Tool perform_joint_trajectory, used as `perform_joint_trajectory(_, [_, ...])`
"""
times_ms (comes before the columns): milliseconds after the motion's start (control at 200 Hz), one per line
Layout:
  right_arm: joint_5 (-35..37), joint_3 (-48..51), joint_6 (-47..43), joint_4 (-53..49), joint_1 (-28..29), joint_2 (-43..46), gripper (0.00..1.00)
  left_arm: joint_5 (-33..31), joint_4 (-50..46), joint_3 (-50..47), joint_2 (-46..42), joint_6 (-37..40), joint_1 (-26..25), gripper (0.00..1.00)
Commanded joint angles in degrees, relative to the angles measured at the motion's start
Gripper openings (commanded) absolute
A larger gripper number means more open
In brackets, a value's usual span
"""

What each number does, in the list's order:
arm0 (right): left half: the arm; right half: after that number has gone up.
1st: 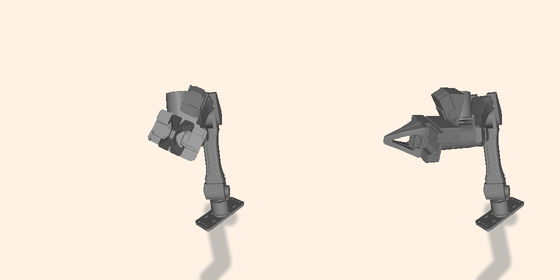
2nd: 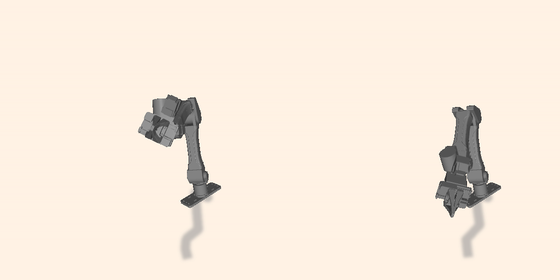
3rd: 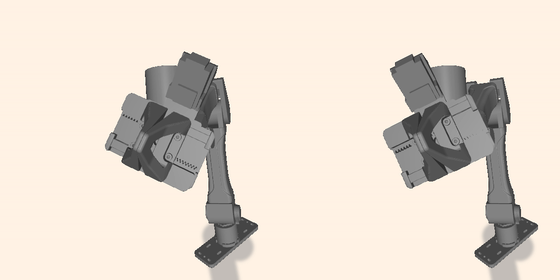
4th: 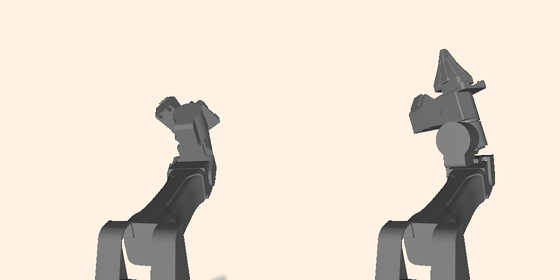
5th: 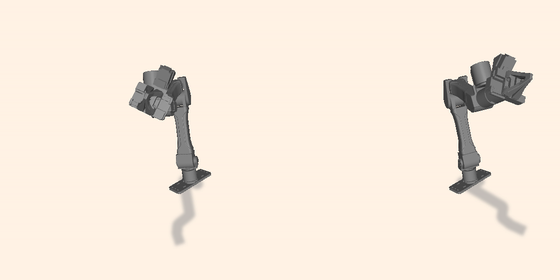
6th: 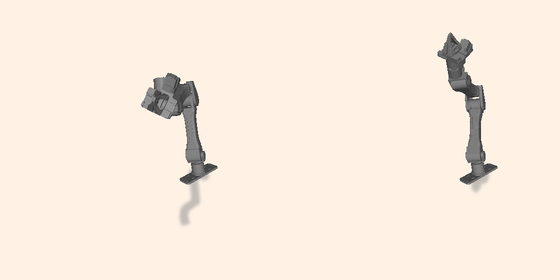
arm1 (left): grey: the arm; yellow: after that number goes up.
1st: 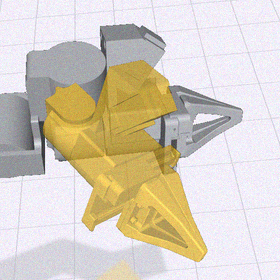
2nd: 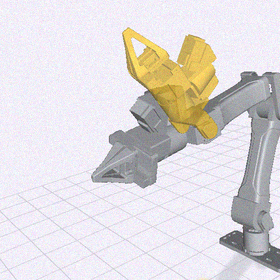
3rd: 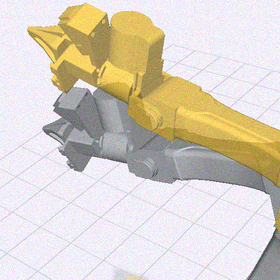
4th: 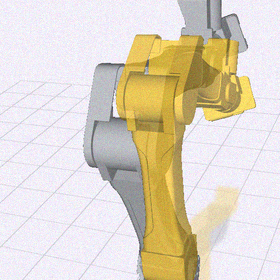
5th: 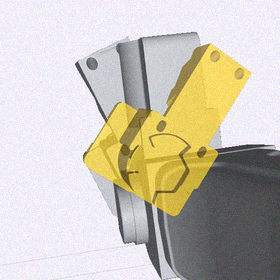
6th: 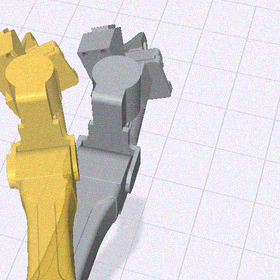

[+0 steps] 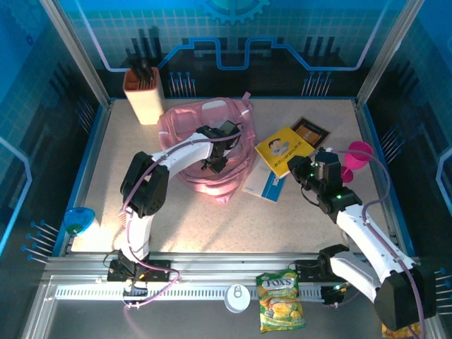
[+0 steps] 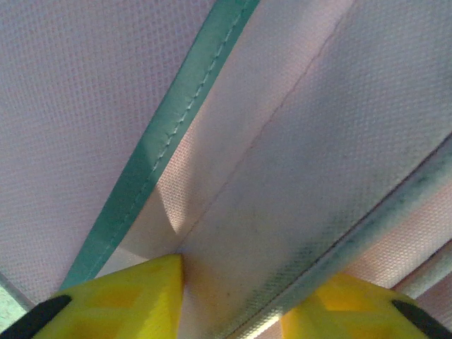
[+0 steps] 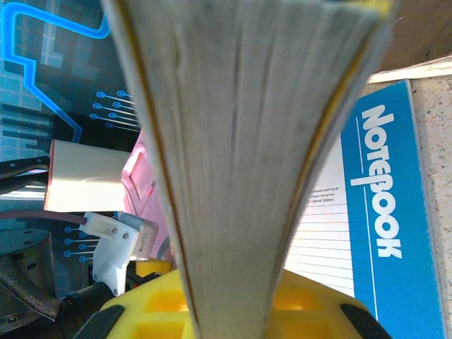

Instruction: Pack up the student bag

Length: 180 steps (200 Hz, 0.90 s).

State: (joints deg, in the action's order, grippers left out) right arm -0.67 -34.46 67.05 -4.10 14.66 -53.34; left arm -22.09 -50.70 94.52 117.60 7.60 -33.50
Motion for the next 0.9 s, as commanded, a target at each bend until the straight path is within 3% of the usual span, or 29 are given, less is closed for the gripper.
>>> perform_joint_trajectory(0, [-0.21, -0.07, 0.02, 2.7, -1.09, 1.9, 0.12, -1.6, -0.24, 1.81, 0.33, 0.14, 0.01, 0.27])
perform_joint_trajectory(260, [1.09, -0.65, -1.54, -0.45, -2.17, 3.89, 0.12, -1.03, 1.36, 2.06, -5.63, -1.17, 0.02, 0.0])
perform_joint_trajectory(665, [-1.03, -1.19, -3.43, -5.39, -3.91, 7.34, 0.12, -2.03, 12.39, -1.85, -18.13, -5.11, 0.18, 0.0])
perform_joint_trajectory(895, [-6.54, -1.3, 0.1, -0.84, 0.74, 3.53, 0.12, 1.17, 15.63, -1.15, -20.05, -6.32, 0.12, 0.0])
